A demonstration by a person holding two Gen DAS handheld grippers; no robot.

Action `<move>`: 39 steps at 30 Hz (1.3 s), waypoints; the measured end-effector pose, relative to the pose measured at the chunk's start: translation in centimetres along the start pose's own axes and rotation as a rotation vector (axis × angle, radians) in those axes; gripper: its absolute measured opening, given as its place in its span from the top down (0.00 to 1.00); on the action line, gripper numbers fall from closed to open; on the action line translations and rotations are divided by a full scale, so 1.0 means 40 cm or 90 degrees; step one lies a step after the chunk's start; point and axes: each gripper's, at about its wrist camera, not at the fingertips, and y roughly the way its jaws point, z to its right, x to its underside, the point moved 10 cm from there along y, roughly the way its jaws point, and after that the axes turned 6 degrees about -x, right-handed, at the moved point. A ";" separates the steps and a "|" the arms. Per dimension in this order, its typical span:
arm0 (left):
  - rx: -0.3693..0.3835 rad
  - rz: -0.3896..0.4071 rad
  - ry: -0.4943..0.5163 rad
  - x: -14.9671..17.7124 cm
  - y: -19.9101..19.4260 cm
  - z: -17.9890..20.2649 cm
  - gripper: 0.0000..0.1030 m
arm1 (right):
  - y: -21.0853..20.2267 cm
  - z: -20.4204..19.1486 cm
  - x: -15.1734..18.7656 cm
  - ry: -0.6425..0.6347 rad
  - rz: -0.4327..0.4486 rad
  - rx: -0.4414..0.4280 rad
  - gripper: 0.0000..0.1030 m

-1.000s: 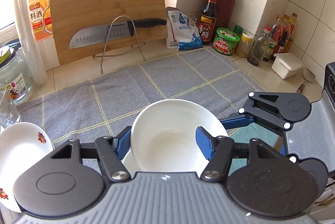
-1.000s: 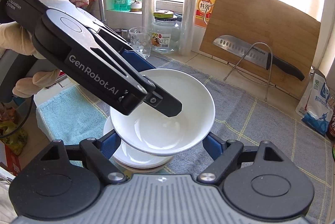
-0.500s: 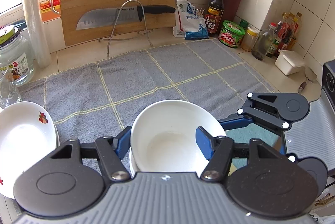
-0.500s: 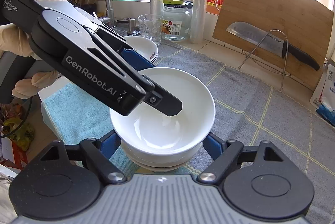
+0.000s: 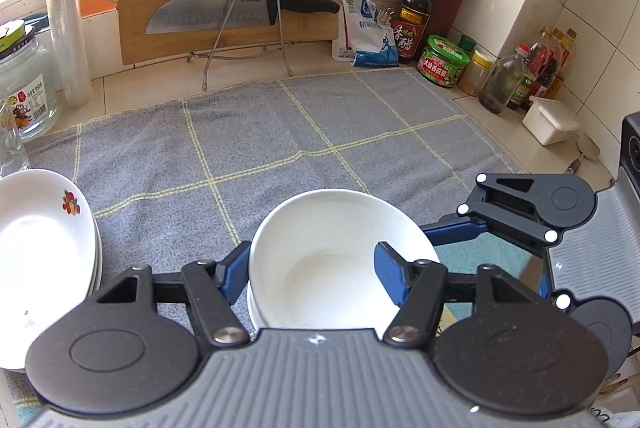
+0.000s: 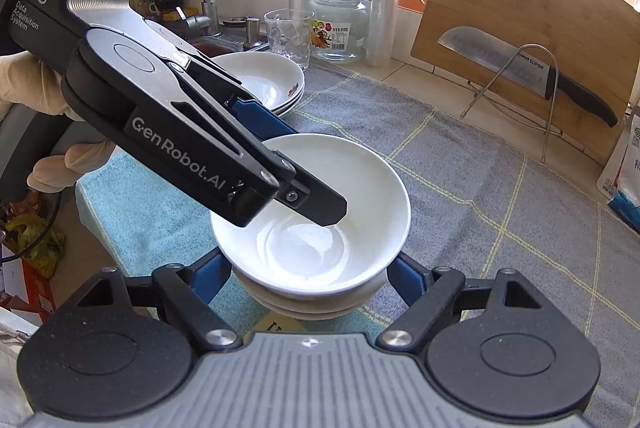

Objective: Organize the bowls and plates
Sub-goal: 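Lower the bowl onto the nested bowls and open the left gripper, then grasp the stack of three white bowls with the right gripper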

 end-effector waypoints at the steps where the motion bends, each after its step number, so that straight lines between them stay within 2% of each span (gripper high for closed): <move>1: 0.001 0.000 0.000 0.000 0.000 0.001 0.38 | 0.002 0.000 0.001 0.000 -0.002 0.000 0.15; 6: 0.005 0.001 0.002 0.000 0.000 0.000 0.38 | 0.002 0.000 0.000 0.002 -0.002 -0.001 0.14; 8: 0.004 0.000 0.003 0.001 0.001 -0.001 0.33 | 0.003 0.003 -0.001 0.005 -0.001 -0.001 0.14; 10: 0.010 0.007 0.007 0.000 -0.002 0.003 0.26 | 0.002 0.003 -0.005 0.006 0.004 -0.002 0.11; 12: 0.002 0.014 0.014 -0.002 -0.006 0.002 0.22 | -0.007 -0.001 -0.014 0.000 0.020 0.001 0.00; 21: -0.015 0.069 0.033 -0.013 -0.049 -0.012 0.13 | -0.010 -0.004 -0.016 -0.005 0.019 0.001 0.00; 28: -0.016 0.113 0.069 -0.003 -0.103 -0.016 0.02 | -0.020 -0.008 -0.019 -0.007 0.021 0.016 0.00; 30: -0.015 0.123 0.083 0.003 -0.115 -0.015 0.02 | -0.025 -0.009 -0.017 -0.008 0.020 0.023 0.00; 39: 0.030 0.113 0.158 0.081 -0.129 -0.016 0.01 | -0.044 -0.023 0.015 -0.003 0.002 0.066 0.00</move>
